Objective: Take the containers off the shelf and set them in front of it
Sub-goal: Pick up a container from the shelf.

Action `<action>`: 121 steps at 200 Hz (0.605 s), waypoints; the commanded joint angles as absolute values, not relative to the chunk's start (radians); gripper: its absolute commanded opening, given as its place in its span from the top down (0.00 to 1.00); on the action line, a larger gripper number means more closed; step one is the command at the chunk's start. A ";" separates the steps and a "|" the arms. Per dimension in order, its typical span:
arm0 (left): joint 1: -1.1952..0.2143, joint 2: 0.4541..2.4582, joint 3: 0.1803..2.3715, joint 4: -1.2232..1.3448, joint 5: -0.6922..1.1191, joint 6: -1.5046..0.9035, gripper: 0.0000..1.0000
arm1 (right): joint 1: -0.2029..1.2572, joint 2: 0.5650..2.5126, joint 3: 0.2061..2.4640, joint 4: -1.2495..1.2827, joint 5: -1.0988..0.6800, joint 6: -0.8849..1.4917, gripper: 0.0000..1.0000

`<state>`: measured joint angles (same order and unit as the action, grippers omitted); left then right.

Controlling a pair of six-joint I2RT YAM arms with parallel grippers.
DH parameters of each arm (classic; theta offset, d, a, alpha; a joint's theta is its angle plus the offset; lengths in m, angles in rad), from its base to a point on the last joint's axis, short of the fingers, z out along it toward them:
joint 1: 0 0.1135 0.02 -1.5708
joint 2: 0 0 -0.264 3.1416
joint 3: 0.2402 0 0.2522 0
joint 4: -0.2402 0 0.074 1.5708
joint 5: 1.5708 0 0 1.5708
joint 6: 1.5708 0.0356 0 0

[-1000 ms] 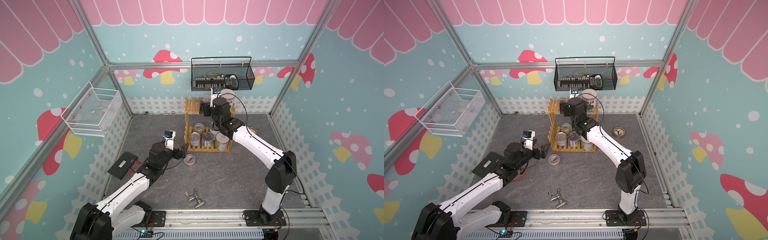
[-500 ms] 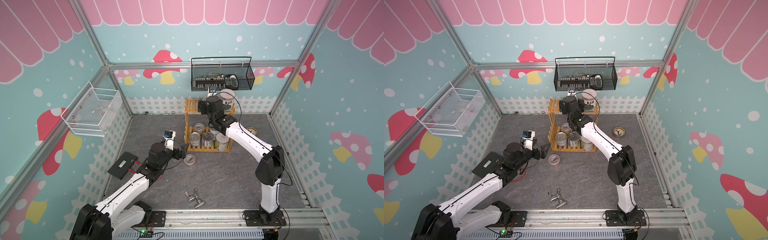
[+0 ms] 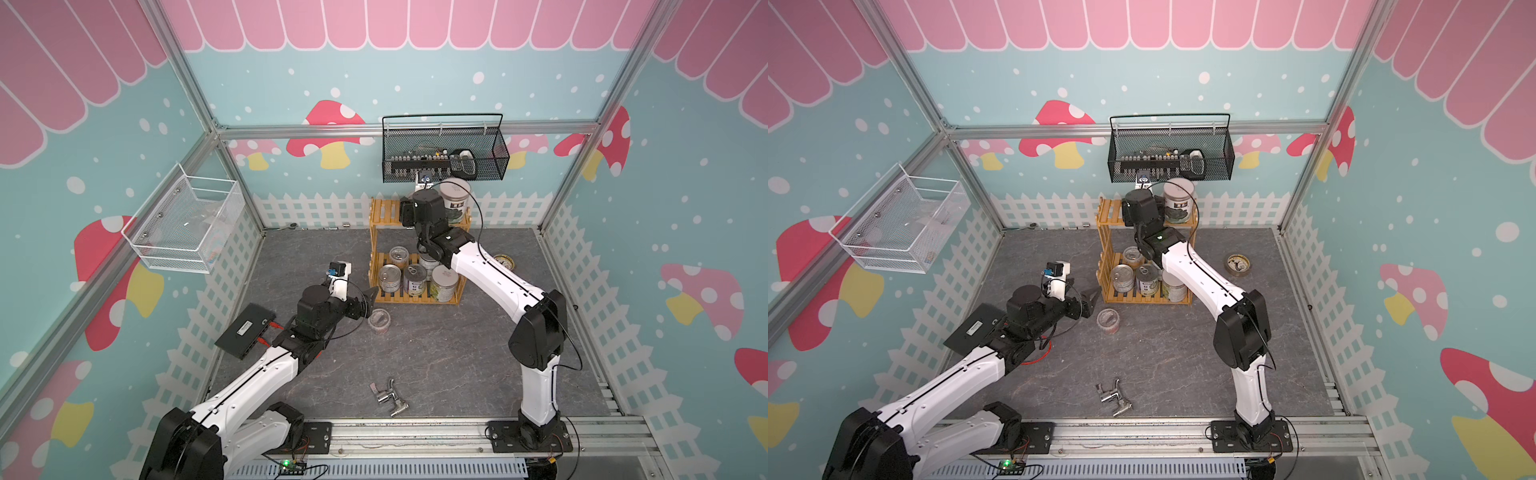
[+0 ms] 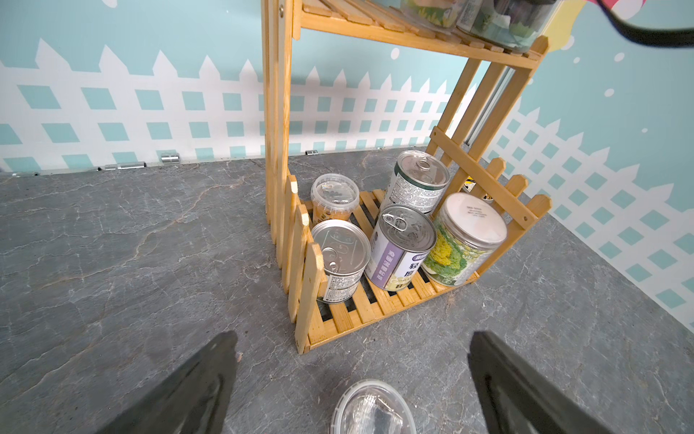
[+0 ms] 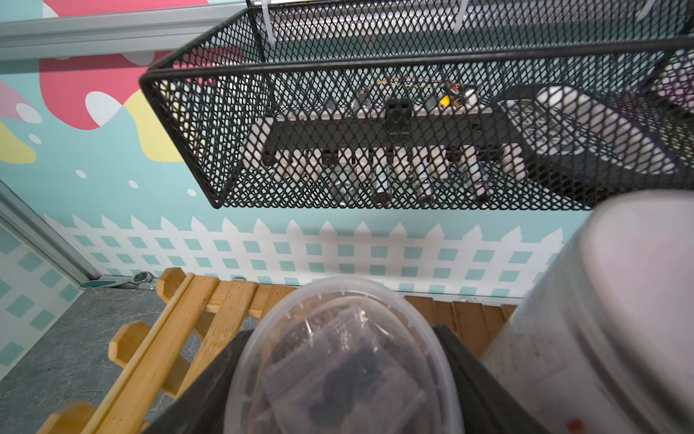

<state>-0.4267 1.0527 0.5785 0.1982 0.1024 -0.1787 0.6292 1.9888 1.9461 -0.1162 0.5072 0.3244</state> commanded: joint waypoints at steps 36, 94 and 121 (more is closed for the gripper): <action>-0.423 1.047 0.598 0.183 0.110 -0.166 0.01 | 0.629 1.918 1.882 -0.070 0.427 0.260 0.38; -0.422 1.038 0.612 0.175 0.140 -0.171 0.01 | 0.643 1.769 1.717 0.019 0.304 0.179 0.40; -0.422 1.037 0.628 0.164 0.175 -0.177 0.01 | 0.656 1.659 1.595 0.059 0.234 0.150 0.42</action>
